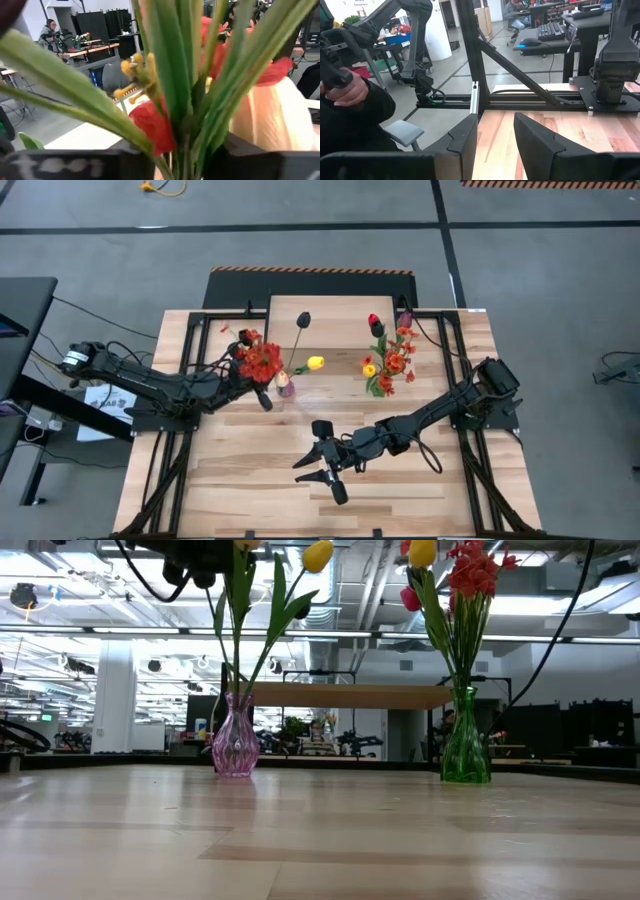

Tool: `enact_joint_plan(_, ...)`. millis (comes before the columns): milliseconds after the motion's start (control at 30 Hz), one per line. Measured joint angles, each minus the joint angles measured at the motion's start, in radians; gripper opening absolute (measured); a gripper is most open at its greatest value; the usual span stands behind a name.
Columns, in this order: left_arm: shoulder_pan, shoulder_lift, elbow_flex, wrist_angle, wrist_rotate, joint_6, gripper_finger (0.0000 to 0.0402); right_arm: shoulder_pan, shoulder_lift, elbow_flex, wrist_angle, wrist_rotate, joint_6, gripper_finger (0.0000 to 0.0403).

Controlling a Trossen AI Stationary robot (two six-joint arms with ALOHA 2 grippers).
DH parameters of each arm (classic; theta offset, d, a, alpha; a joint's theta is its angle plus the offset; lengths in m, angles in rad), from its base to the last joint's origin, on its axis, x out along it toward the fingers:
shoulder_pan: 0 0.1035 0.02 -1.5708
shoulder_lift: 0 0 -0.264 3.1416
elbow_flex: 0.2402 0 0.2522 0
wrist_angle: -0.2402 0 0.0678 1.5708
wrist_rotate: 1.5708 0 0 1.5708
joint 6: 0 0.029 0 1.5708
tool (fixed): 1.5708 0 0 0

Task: Pick and place flowers into a vace then onto a shelf
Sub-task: Put the orange flowers into the purple vase

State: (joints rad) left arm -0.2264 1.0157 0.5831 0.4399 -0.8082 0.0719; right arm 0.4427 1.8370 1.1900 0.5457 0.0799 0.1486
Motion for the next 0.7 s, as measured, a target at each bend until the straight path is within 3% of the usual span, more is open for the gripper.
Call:
enact_joint_plan(300,0.000,-0.018,0.030,-0.124,-0.001,-0.021,0.0188,0.000,0.000,0.000,0.000,0.000,0.000,0.0121)
enact_joint_plan(700,-0.002,-0.040,0.079,-0.218,0.014,-0.041,0.0203,0.000,0.000,0.000,0.000,0.000,0.000,0.0121)
